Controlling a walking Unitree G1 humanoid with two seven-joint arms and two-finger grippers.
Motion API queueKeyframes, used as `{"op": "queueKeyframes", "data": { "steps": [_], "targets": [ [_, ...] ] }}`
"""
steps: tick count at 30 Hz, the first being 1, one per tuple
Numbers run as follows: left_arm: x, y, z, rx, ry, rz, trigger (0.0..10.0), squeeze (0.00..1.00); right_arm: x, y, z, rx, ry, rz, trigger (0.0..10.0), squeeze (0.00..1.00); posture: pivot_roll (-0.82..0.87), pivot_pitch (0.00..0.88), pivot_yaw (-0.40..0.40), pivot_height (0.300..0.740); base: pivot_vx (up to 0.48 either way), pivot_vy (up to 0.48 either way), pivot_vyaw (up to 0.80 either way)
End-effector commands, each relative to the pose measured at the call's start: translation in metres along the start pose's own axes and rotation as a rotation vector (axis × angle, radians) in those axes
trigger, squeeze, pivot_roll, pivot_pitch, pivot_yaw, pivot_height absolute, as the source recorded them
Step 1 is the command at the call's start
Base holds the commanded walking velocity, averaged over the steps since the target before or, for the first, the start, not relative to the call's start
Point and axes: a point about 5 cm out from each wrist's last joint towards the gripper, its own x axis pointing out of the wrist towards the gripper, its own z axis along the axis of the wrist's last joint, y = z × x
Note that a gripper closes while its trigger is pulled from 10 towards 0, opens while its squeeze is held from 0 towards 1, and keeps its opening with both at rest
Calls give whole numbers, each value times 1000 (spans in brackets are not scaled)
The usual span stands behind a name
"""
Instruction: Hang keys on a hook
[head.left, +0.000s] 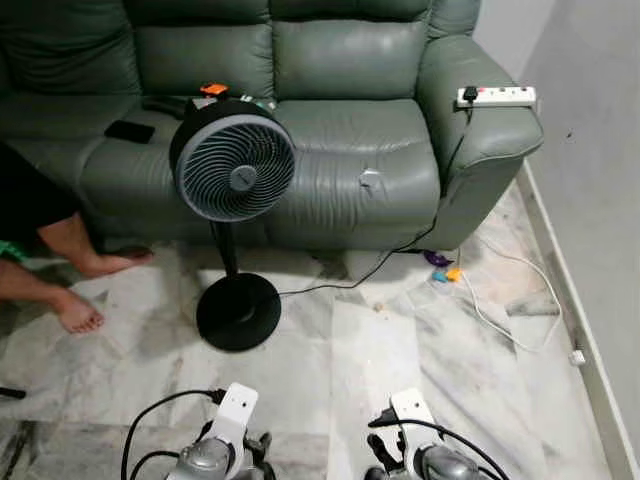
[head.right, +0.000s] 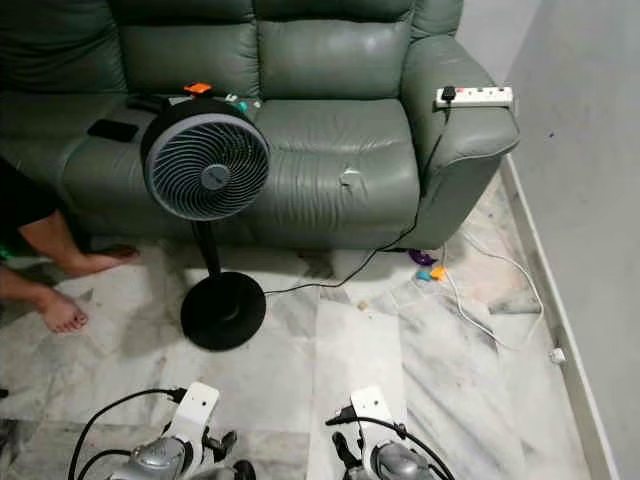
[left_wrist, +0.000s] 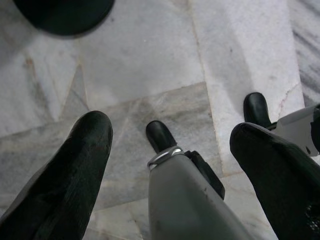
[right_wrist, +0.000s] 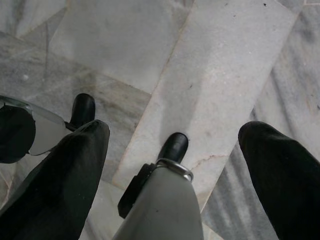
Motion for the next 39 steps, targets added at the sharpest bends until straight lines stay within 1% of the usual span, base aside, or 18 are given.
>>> {"op": "queueKeyframes", "data": {
  "steps": [1,29,32,37,39],
  "targets": [
    [-2,2,-9,1,29,3,10000,0,-1,2,-5,5,19,5,10000,0,-47,180,16,740,341,0,0],
    [-2,2,-9,8,41,5,10000,0,0,2,-4,7,15,5,10000,0,-44,175,16,740,330,0,0],
    [-2,2,-9,14,43,6,10000,0,-1,1,-4,53,12,-11,10000,0,-42,172,17,740,286,0,0],
    [-2,4,-10,-8,41,18,10000,0,-1,-3,-6,86,15,-30,10000,0,-41,171,19,740,215,0,0],
    [-2,5,-8,7,40,25,10000,0,-1,-4,-5,96,15,-35,10000,0,-37,164,25,740,0,0,0]
  ]
}}
